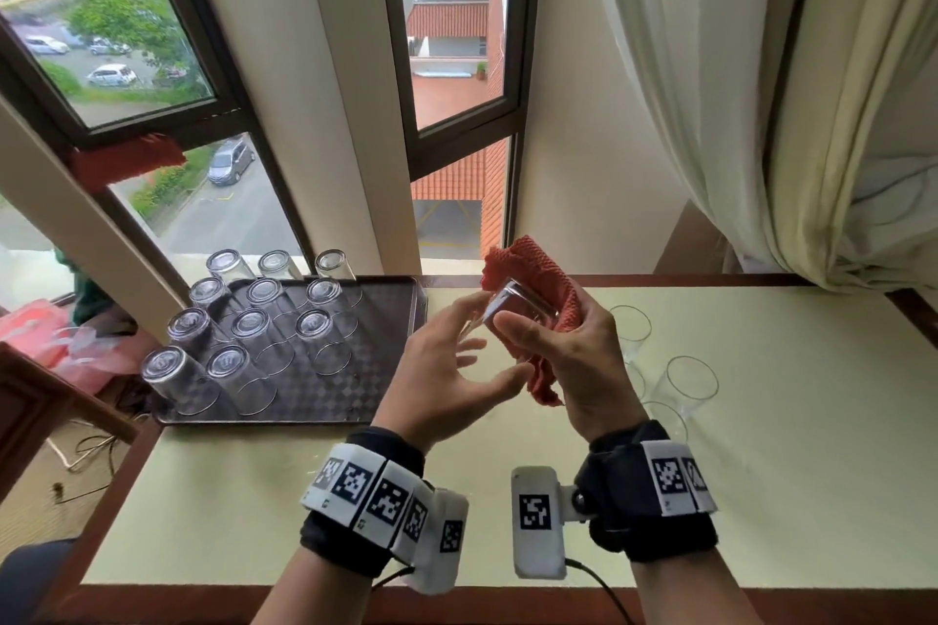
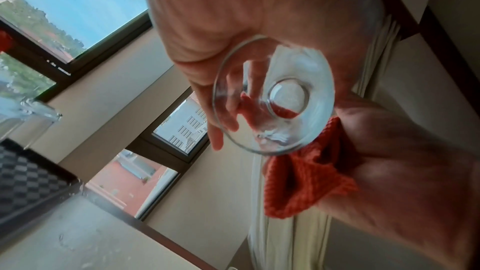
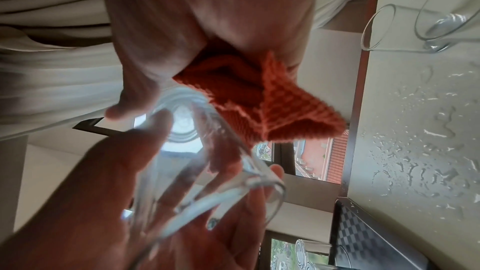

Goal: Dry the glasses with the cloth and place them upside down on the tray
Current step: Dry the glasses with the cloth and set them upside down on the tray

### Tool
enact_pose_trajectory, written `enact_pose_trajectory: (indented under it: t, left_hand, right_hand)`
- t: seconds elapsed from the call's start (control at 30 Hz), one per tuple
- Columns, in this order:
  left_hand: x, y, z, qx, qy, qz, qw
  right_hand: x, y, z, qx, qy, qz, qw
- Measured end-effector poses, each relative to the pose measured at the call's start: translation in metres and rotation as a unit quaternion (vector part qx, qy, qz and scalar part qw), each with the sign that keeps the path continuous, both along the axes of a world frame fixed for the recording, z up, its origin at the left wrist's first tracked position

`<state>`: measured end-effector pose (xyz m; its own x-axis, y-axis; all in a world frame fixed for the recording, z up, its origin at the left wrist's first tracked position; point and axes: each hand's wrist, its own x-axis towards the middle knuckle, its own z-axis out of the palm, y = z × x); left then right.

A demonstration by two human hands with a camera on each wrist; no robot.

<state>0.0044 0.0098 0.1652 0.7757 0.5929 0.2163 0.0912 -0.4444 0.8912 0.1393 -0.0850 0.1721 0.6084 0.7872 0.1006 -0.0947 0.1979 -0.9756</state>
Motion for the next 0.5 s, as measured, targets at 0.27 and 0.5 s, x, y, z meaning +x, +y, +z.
enact_pose_trajectory:
  t: [0.27, 0.5]
  left_hand:
    - [0.01, -0.004, 0.005, -0.187, -0.078, 0.014, 0.979]
    - [0.015, -0.005, 0.005, -0.34, -0.138, 0.009, 0.93]
  right_hand:
    - [-0.009, 0.005, -0.001, -0.003, 0.053, 0.103, 0.993]
    - [-0.011, 0.006, -0.006, -0.012, 0.06, 0.165, 0.984]
